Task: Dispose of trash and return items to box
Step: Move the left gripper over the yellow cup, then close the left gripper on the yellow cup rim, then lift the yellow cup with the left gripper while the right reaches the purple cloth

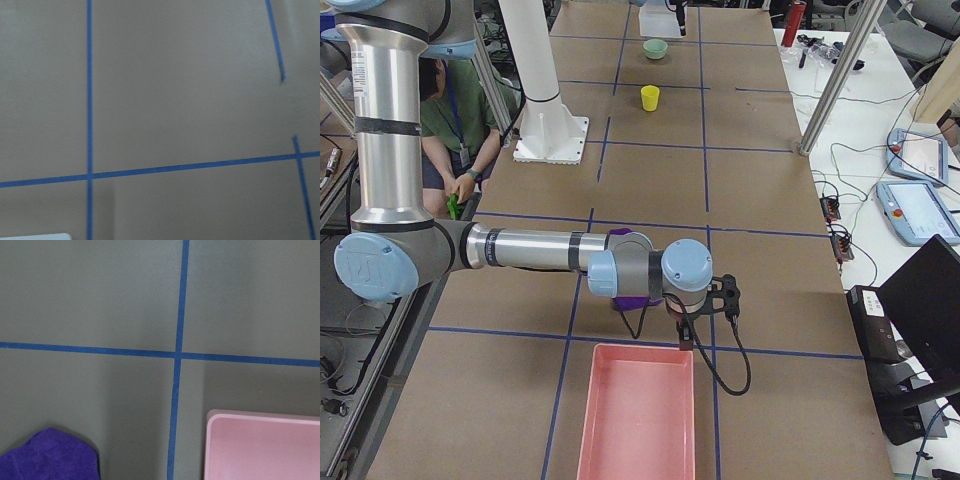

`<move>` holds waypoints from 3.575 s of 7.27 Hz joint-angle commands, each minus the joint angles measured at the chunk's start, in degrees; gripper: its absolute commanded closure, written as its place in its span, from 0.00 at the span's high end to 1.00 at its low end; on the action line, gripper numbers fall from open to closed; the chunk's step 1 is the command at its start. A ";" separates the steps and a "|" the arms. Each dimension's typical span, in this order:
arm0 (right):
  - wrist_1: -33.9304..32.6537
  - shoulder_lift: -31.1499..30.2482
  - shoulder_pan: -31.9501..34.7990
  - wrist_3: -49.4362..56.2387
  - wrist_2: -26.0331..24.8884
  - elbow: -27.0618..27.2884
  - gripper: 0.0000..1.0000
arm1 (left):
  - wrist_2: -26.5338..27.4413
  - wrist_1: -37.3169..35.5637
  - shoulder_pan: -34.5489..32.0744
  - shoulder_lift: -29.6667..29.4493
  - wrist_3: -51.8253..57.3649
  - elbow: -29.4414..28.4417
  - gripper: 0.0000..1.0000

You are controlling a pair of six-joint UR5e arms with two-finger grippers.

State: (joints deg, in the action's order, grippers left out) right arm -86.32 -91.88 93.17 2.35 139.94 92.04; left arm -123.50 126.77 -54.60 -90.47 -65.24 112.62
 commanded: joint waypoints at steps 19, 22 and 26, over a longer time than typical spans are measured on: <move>0.01 0.47 -0.35 -4.96 2.44 0.77 1.00 | 19.03 -21.20 24.21 -10.70 -12.63 3.90 0.00; 8.29 -0.93 -12.18 -25.74 0.35 6.04 1.00 | 16.18 -27.44 15.60 -11.40 -8.51 7.09 0.00; 25.06 -2.51 -31.53 -47.70 -10.82 6.31 1.00 | 15.05 -27.54 5.85 -10.70 3.51 7.09 0.00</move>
State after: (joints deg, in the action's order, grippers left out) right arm -62.85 -94.01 66.23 -43.04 131.14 98.21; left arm -107.73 99.27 -45.48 -101.40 -65.83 119.75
